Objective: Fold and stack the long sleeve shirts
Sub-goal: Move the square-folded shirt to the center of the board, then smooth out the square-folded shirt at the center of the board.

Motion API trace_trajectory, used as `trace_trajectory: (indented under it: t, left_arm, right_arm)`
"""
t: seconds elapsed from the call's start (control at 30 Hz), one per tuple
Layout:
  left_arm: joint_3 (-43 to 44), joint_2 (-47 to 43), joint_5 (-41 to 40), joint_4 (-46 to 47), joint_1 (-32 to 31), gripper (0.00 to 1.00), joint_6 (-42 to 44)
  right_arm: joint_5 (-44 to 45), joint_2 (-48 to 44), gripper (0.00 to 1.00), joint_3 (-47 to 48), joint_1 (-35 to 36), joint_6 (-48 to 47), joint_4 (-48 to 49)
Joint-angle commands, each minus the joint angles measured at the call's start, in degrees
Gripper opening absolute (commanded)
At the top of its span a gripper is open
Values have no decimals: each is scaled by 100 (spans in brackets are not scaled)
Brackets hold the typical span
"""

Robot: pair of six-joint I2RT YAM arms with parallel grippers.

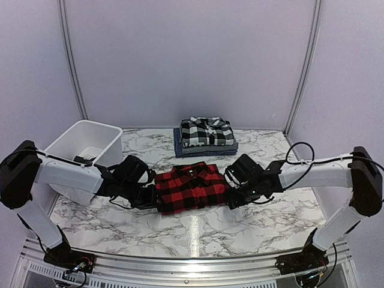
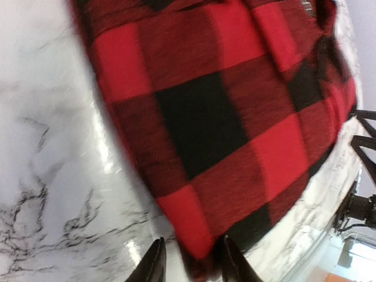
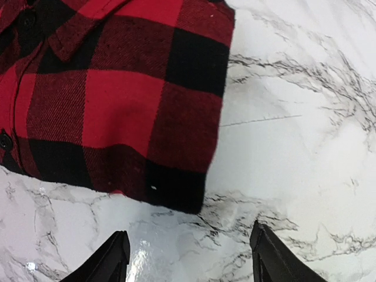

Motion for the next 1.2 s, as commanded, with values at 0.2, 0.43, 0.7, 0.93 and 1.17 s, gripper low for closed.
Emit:
trace_trajectory:
  t: [0.2,0.43,0.7,0.93,1.17]
  left_arm:
    - [119,-524,-878,-619,85,40,220]
    - [533,-395,-859,-573,112,34,364]
    - [833,-74,-734,-307,141,32,392]
    - [880,-10,-638,-156,287,35,490]
    - [785,-103,-525,-33,547,36,555]
  right_arm:
    - [-262,-514,38,456,6,509,811]
    - [-428,446,26,691,57,440,1342]
    - [158,1182,32,156,37,890,1571]
    - [252,700,39,-16,44,983,1324]
    - [254,444,47,870,80,582,819]
